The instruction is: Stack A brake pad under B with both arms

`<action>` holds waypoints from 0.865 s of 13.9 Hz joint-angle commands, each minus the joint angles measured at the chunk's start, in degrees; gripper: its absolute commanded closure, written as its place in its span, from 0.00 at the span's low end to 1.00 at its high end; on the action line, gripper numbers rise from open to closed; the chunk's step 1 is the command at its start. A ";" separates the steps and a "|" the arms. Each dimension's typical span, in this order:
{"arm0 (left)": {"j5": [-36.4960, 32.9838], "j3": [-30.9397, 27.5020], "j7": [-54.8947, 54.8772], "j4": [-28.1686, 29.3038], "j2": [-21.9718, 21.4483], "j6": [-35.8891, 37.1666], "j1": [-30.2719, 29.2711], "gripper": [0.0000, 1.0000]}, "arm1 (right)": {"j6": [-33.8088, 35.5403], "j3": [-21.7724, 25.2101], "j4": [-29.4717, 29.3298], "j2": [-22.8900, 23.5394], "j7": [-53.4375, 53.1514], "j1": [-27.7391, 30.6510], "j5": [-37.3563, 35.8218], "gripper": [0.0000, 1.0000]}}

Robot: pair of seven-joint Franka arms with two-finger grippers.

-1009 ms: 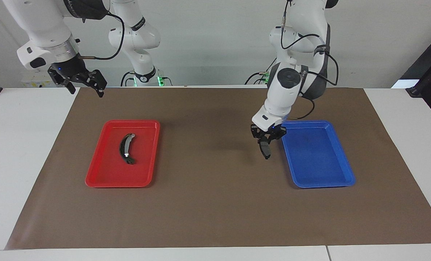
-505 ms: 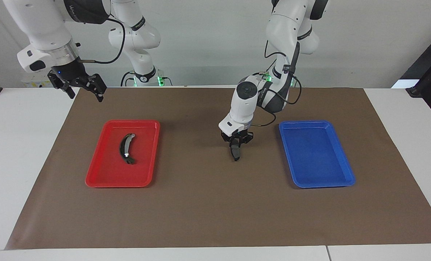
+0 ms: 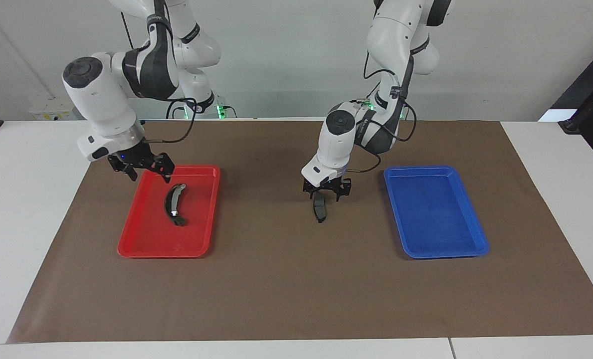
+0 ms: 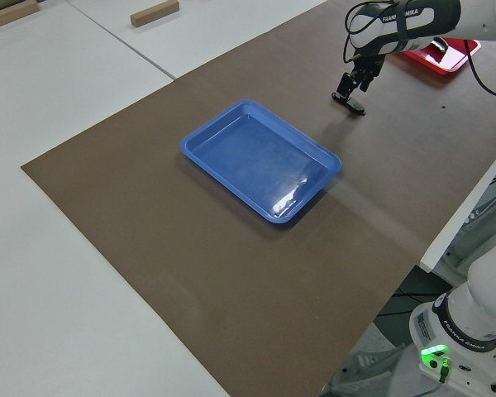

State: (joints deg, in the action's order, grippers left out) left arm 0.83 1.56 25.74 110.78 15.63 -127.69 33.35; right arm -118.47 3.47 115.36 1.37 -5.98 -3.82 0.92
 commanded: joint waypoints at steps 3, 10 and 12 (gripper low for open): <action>0.48 -0.33 -12.85 -4.42 -6.76 15.17 -13.72 0.01 | -13.60 -0.13 8.73 2.06 1.76 -1.71 1.10 0.00; -0.22 -0.42 -32.85 -7.86 -13.07 29.14 -31.13 0.01 | -18.44 -0.04 13.83 4.17 9.92 1.44 1.19 0.00; -0.22 -0.51 -33.21 -7.95 -16.15 33.54 -32.38 0.01 | -20.30 -0.04 15.07 5.22 11.26 1.71 1.19 0.00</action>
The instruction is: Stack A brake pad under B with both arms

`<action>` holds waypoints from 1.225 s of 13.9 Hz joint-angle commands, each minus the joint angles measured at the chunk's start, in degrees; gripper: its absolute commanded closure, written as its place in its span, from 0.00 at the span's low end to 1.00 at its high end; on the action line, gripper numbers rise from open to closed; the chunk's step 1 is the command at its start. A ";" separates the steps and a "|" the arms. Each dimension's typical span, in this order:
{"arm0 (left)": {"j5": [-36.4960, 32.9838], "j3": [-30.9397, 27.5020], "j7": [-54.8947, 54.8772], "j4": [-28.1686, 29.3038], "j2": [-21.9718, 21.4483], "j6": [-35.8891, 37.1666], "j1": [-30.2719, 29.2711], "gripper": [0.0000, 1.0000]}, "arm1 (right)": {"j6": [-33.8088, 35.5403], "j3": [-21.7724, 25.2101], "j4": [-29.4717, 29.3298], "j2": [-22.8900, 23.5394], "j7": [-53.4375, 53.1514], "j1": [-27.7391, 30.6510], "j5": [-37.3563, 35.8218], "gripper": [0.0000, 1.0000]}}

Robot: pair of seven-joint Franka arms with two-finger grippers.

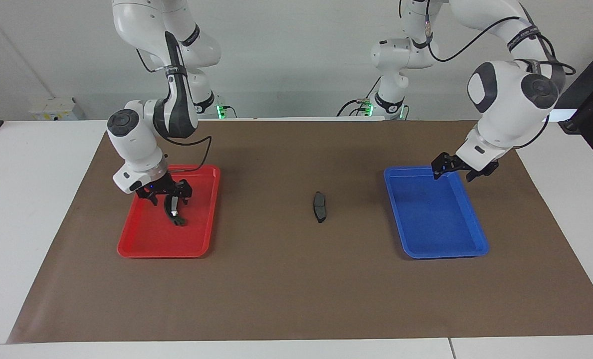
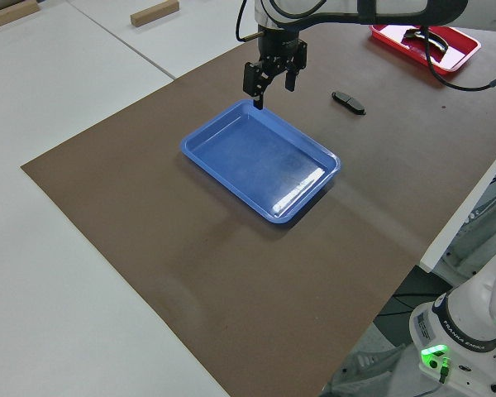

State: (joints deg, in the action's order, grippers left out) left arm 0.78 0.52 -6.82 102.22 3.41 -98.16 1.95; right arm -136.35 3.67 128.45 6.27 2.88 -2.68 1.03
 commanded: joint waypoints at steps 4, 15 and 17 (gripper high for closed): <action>-0.25 0.62 -0.65 -3.15 -5.09 8.32 -0.90 0.01 | -2.87 -0.24 2.77 1.12 3.87 0.74 1.08 0.05; -2.89 0.80 -0.12 -3.52 -5.43 3.60 -0.81 0.01 | 3.60 -0.24 -0.63 1.03 6.17 1.01 1.08 1.00; -2.63 0.80 0.14 -3.43 -5.43 3.67 -0.90 0.01 | 11.51 -0.33 -6.42 0.42 5.21 0.66 1.08 1.00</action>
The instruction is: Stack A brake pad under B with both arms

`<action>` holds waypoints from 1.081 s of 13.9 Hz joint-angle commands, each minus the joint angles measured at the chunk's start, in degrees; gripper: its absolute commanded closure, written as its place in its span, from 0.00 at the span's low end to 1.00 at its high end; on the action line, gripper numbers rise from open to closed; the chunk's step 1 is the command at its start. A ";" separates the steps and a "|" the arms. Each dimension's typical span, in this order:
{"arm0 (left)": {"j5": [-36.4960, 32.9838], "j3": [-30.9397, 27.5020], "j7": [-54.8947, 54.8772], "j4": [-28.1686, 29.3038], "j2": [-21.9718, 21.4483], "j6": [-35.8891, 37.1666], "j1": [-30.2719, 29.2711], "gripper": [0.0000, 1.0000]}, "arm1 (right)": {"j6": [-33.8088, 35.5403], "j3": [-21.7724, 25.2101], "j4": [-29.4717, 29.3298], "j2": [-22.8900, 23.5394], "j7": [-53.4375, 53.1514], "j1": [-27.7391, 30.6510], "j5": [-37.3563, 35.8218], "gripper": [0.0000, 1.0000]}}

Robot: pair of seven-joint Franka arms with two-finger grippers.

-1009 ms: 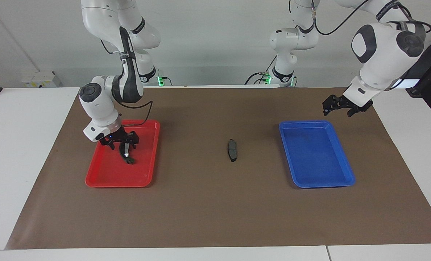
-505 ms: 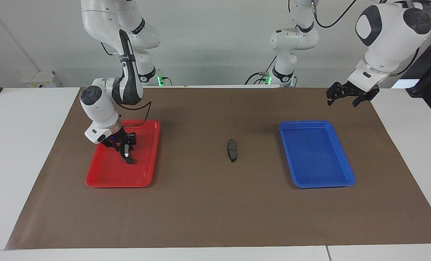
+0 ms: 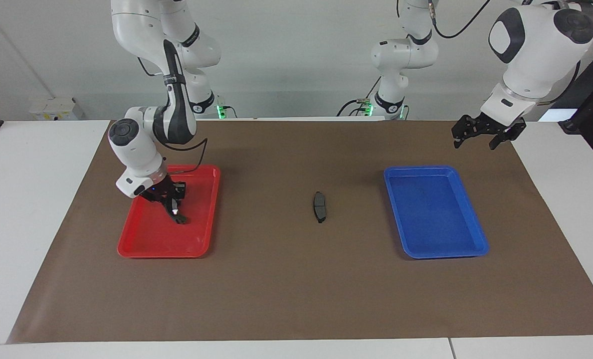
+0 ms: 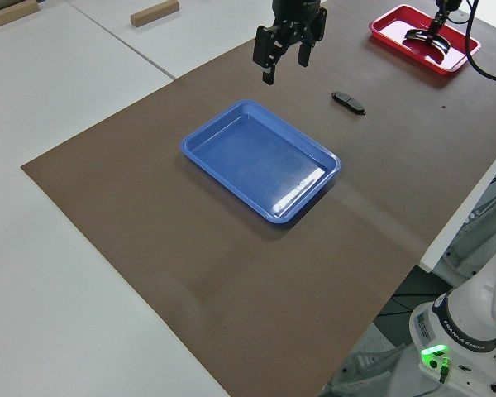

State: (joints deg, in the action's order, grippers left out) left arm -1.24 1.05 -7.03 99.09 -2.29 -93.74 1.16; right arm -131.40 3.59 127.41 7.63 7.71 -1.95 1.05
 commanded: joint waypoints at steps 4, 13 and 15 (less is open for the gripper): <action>2.65 0.00 3.17 -0.12 0.19 -0.22 -0.81 0.01 | 14.49 -5.77 -15.25 0.19 -7.42 -0.60 0.97 1.00; 2.65 0.00 2.99 -0.12 0.19 -0.74 -0.81 0.01 | 14.77 -7.46 -26.49 10.19 -35.71 -22.02 0.97 1.00; 2.65 0.09 2.99 -0.12 0.19 -0.74 -0.81 0.01 | 13.98 -7.46 -31.07 14.77 -41.09 -25.63 0.97 1.00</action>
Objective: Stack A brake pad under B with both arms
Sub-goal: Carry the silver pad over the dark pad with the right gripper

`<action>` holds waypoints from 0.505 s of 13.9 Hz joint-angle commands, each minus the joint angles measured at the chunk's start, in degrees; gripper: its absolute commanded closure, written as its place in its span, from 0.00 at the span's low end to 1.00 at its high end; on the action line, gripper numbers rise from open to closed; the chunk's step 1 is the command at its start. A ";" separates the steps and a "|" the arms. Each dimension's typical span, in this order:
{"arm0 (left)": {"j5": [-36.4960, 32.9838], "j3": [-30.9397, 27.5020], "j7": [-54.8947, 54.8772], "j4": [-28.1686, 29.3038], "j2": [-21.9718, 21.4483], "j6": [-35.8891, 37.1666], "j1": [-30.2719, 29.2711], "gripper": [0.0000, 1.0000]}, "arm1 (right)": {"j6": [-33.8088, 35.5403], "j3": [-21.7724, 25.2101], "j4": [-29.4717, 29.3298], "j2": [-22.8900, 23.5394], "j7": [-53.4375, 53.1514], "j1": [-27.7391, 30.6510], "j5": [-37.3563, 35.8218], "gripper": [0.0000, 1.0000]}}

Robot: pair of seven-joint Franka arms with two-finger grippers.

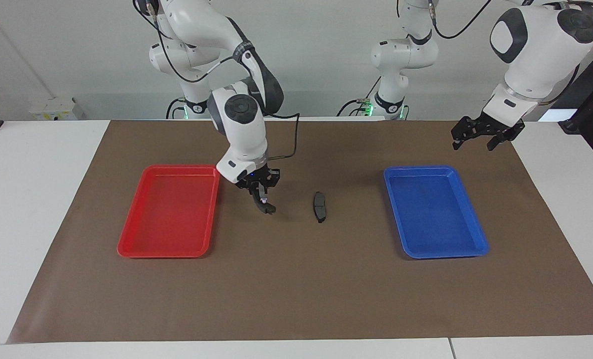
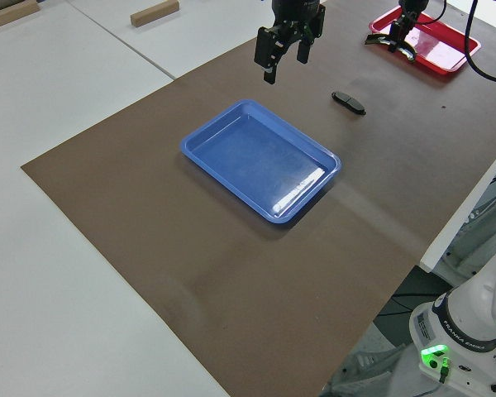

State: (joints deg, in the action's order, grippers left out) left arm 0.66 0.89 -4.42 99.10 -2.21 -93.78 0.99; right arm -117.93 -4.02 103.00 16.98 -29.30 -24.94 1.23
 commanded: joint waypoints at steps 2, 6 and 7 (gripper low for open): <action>0.75 0.17 0.38 -0.13 0.10 -0.70 -0.63 0.01 | -0.19 0.07 -7.81 6.92 -5.59 -4.41 0.79 1.00; 0.75 0.17 0.38 -0.13 0.10 -0.70 -0.63 0.01 | -5.11 0.06 -9.30 10.00 -8.49 -7.92 2.02 1.00; 0.75 0.26 0.38 -0.13 0.19 -0.70 -0.63 0.01 | -5.99 0.06 -8.78 10.00 -8.49 -8.19 1.94 1.00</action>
State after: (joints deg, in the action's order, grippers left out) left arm 0.68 0.87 -4.41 99.10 -2.21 -93.79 0.98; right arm -123.06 -3.99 95.84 25.99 -37.04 -32.60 1.96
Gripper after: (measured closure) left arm 0.004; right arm 0.568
